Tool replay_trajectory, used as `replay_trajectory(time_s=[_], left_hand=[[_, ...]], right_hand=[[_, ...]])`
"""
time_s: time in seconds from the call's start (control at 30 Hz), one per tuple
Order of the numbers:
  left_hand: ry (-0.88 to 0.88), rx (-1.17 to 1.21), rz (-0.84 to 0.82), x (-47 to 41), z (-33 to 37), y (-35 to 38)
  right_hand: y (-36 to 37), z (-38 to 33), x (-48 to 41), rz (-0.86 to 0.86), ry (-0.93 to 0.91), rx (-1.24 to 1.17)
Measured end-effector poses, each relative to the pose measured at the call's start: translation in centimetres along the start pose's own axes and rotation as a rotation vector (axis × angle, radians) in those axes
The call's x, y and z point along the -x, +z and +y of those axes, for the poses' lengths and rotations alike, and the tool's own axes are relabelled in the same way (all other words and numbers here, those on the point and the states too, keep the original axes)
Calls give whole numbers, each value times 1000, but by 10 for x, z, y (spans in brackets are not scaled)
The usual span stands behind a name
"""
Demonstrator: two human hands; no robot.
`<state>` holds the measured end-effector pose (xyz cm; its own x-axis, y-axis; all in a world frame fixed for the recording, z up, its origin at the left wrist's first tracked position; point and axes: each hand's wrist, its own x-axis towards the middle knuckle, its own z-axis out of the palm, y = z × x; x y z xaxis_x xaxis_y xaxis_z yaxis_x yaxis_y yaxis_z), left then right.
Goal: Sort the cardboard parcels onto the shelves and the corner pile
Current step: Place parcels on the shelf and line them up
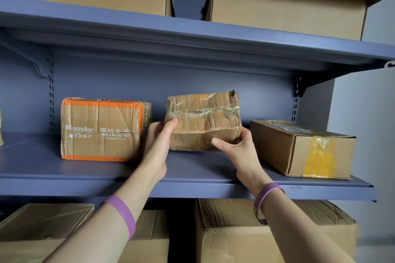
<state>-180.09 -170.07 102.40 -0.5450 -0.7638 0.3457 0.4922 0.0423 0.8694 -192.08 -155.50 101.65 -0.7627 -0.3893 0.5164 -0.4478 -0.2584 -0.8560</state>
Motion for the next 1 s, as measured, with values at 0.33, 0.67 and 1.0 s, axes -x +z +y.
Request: replay_trajectory(time_s=[0.33, 0.67, 1.0], left_hand=[[48, -112, -14, 0, -1, 2], [3, -159, -34, 5, 5, 4], [-78, -99, 52, -2, 3, 2]], right_hand=[[-1, -9, 5, -35, 66, -189], [-5, -4, -1, 62, 121, -249], [-5, 5, -5, 60, 83, -132]])
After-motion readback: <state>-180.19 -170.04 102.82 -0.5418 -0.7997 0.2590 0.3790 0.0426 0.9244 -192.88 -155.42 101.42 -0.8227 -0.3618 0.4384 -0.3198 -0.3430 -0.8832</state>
